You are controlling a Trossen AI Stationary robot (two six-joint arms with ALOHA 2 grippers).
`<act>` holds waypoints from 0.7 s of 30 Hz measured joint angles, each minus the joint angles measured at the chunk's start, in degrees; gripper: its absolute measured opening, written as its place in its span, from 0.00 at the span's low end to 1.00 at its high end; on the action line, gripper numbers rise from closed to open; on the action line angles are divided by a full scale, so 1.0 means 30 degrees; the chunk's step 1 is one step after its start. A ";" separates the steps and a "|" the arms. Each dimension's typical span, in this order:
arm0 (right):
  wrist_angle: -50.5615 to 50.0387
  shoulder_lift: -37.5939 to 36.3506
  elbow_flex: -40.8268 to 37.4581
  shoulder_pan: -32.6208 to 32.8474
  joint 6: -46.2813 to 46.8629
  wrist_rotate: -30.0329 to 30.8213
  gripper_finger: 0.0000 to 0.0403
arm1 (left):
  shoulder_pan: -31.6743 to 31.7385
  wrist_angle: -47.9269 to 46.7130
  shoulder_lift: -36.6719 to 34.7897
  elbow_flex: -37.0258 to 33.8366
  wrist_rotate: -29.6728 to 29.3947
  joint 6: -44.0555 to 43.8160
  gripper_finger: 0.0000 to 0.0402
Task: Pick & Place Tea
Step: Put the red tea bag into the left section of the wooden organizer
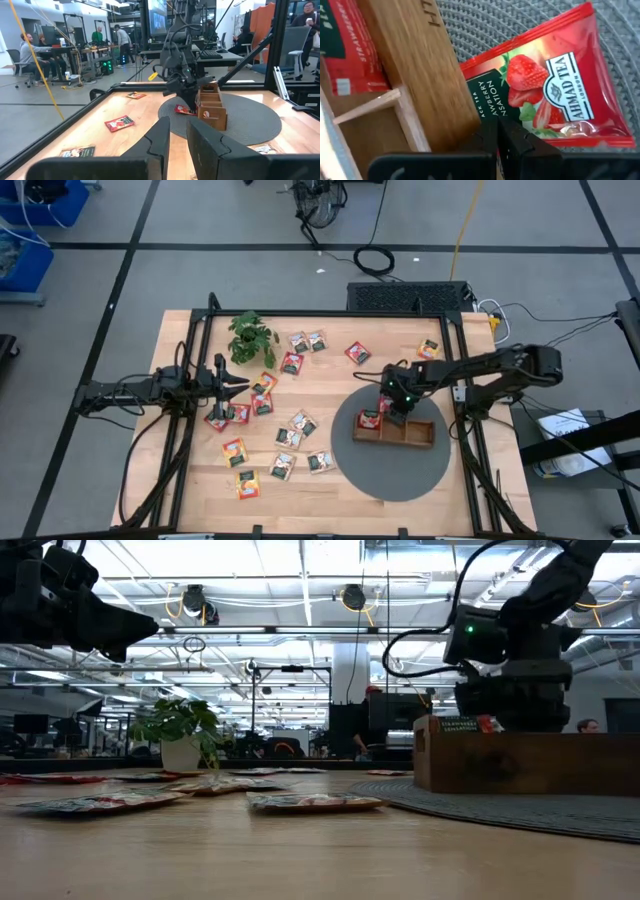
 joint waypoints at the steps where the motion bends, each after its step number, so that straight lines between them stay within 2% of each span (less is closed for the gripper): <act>1: -0.0014 0.0165 0.0000 -0.0027 -0.0088 -0.0022 0.00 | 0.0001 -0.0013 0.0000 0.0000 0.0007 0.0000 0.18; 6: -0.0034 0.0170 0.0007 -0.0159 -0.0519 0.1561 0.00 | 0.0003 -0.0014 0.0004 0.0000 0.0007 0.0000 0.18; 15: -0.0276 -0.1746 -0.0105 -0.0394 -0.0647 0.7550 0.00 | 0.0000 -0.0014 0.0000 0.0000 0.0005 0.0000 0.18; 21: -0.0111 -0.2722 -0.0102 -0.0393 -0.1127 0.9798 0.00 | 0.0003 -0.0014 0.0000 0.0000 0.0004 0.0000 0.18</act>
